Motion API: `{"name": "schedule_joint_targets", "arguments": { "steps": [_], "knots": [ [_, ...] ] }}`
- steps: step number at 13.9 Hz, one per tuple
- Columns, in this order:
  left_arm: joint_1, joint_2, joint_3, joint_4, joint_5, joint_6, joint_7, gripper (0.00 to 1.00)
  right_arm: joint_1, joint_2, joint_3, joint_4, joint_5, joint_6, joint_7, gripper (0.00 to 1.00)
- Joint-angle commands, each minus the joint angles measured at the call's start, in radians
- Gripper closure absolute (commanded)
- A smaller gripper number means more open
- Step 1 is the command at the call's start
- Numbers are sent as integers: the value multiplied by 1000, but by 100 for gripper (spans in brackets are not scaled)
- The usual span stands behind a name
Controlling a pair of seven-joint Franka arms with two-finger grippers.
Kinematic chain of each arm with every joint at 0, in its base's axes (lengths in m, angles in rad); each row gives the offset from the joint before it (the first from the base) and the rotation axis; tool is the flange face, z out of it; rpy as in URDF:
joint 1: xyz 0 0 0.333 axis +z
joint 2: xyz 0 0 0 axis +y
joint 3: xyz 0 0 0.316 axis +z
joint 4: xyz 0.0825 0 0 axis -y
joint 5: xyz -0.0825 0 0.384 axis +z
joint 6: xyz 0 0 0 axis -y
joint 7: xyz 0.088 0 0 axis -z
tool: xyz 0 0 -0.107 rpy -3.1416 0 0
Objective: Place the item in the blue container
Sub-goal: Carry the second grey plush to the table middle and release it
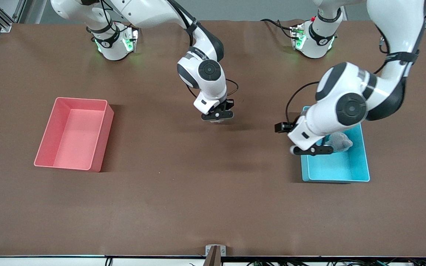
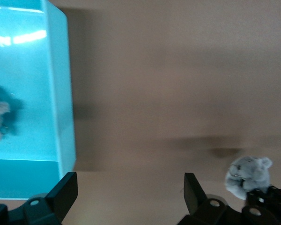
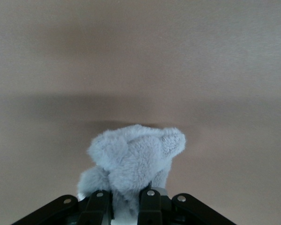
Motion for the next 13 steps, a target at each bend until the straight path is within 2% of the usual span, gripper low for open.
{"name": "schedule_joint_targets", "arguments": {
  "steps": [1, 3, 4, 5, 6, 8, 11, 13],
  "knots": [
    [-42, 31, -2, -20, -2, 57, -106, 0, 10, 34, -13, 25, -23, 28, 18, 96],
    [-50, 54, -2, -40, -1, 106, -119, 0, 10, 47, -16, 31, -25, 37, 15, 92],
    [-56, 58, -2, -63, -2, 145, -120, 0, 9, 47, -16, 31, -25, 37, 15, 85],
    [-58, 59, -2, -86, -2, 183, -126, 0, 2, 44, -16, 32, -23, 36, 15, 59],
    [-59, 61, -2, -100, -2, 205, -138, 0, 2, 37, -18, 31, -23, 28, 18, 3],
    [-71, 71, -2, -103, -2, 216, -161, 0, -2, 5, -18, 25, -22, 5, 15, 0],
    [-105, 73, -2, -102, -2, 217, -217, 0, -22, -126, -19, 25, -22, -177, 18, 0],
    [-113, 74, -2, -97, -2, 222, -235, 0, -69, -253, -18, 22, -20, -355, 6, 0]
  ]
}}
